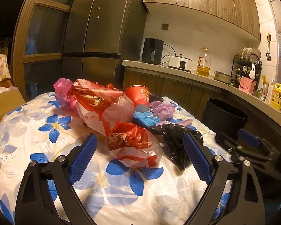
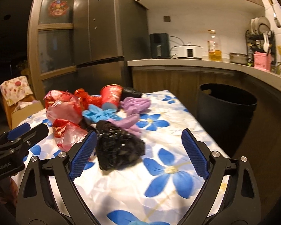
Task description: Collect trash
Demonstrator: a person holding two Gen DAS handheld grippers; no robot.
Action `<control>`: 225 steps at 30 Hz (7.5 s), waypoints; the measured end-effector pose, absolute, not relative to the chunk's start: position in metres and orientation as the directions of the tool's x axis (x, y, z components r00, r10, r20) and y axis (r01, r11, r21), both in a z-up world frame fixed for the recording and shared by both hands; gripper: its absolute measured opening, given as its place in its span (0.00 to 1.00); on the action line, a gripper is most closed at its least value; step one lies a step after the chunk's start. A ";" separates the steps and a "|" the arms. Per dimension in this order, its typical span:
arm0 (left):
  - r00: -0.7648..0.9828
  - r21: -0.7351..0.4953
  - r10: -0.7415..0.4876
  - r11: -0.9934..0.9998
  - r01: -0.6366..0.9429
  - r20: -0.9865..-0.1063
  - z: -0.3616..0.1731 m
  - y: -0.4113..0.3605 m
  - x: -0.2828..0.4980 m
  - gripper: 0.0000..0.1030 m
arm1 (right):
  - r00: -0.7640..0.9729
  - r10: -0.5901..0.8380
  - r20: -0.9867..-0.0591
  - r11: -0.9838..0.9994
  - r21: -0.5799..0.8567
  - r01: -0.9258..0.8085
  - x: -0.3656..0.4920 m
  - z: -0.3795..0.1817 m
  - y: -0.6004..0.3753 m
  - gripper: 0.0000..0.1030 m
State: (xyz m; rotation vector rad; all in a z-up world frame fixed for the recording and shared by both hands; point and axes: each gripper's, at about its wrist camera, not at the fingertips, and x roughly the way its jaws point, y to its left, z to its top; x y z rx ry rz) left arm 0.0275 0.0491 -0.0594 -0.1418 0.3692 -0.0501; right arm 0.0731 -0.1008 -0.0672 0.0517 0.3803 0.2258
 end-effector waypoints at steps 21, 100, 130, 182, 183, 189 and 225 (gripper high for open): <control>0.924 -0.161 -0.080 0.987 0.020 -0.373 -0.074 0.055 0.044 0.74 | 0.856 0.288 -0.429 0.956 0.079 -0.282 0.108 -0.103 -0.079 0.17; 0.822 -0.098 -0.457 0.886 0.453 -0.340 0.000 -0.222 0.254 0.16 | 0.942 -0.196 -0.272 0.957 0.155 0.244 0.198 -0.011 -0.352 0.15; 0.852 -0.127 -0.365 0.931 0.343 -0.377 -0.018 -0.199 0.270 0.84 | 0.923 -0.219 -0.316 0.953 0.136 0.272 0.214 -0.023 -0.354 0.65; 0.920 -0.105 0.106 0.982 -0.156 -0.376 -0.040 0.027 0.078 0.93 | 0.919 0.101 -0.380 0.993 0.095 -0.069 0.132 -0.066 -0.146 0.82; 0.919 -0.108 0.119 0.979 -0.171 -0.375 -0.041 0.032 0.075 0.93 | 0.916 0.117 -0.385 0.992 0.094 -0.087 0.132 -0.070 -0.138 0.82; 0.906 -0.123 0.174 0.964 -0.237 -0.385 -0.048 0.064 0.063 0.93 | 0.884 0.203 -0.420 0.979 0.060 -0.196 0.144 -0.089 -0.085 0.82; 0.874 -0.138 0.220 0.942 -0.305 -0.433 -0.067 0.100 0.088 0.67 | 0.872 0.245 -0.423 0.968 0.057 -0.244 0.142 -0.081 -0.080 0.01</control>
